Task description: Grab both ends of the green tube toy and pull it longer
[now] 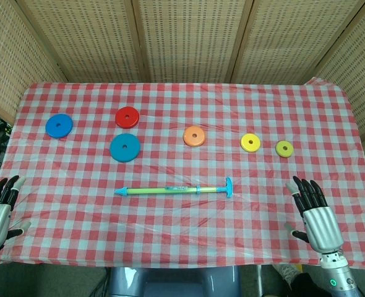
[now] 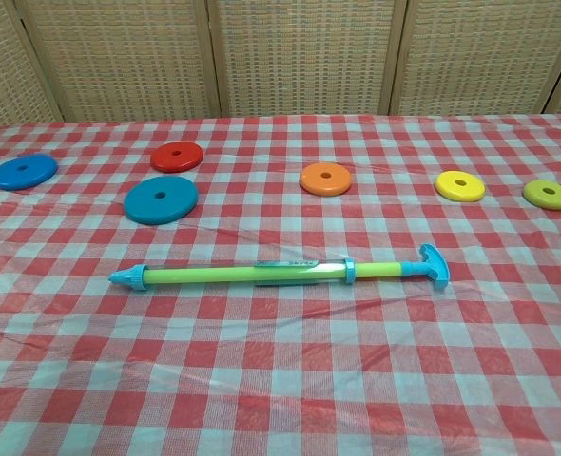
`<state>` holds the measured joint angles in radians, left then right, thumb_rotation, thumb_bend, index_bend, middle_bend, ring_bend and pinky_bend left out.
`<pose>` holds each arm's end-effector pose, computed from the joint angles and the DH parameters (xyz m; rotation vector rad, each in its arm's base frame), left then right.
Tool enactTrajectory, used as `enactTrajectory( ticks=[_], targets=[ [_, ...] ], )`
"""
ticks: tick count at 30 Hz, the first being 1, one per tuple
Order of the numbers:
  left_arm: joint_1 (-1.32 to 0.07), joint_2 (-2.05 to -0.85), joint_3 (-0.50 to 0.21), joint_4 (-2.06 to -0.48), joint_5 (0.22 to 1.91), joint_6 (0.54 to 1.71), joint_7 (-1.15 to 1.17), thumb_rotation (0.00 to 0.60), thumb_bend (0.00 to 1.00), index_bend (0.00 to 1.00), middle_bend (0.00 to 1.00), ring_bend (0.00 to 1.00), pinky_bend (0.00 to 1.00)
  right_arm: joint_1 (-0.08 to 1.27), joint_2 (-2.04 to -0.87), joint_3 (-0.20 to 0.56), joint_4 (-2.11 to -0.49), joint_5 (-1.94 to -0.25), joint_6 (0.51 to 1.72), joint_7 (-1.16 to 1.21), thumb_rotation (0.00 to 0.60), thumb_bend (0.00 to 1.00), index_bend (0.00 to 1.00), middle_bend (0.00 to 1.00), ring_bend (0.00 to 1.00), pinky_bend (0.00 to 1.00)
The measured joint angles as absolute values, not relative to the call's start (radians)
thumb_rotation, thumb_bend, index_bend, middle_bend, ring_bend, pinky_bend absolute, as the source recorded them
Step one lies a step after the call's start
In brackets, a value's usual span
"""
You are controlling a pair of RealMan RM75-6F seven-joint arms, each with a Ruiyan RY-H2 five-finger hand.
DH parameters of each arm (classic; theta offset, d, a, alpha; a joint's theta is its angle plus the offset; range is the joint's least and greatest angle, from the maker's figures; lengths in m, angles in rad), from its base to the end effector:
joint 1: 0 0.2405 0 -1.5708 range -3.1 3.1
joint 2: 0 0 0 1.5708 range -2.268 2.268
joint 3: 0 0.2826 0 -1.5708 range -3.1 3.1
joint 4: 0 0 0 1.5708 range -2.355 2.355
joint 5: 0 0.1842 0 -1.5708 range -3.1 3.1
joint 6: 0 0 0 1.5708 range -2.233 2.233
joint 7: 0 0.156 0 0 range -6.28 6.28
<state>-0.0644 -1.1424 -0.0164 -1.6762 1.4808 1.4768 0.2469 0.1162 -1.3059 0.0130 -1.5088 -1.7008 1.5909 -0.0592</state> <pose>-0.3215 0.1790 0.1761 -1.4443 -0.8338 -0.7352 -0.2909 -0.1920 0.1385 1.5139 -0.7658 1.1042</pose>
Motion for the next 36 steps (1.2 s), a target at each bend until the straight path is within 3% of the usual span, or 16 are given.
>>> enactTrajectory(
  ticks=[29,36],
  targets=[
    [-0.061,-1.128,-0.019,-1.713,1.466,1.485,0.270,0.600,0.03,0.00,0.00,0.00,0.00,0.119,-1.284,0.003,-1.556,-1.686,1.541,-0.088,0.600,0.10,0.00,0.00,0.00,0.00],
    [-0.070,-1.130,-0.025,-1.714,1.445,1.463,0.276,0.600,0.03,0.00,0.00,0.00,0.00,0.145,-1.272,0.031,-1.593,-1.676,1.523,-0.076,0.600,0.11,0.00,0.00,0.00,0.00]
  ],
)
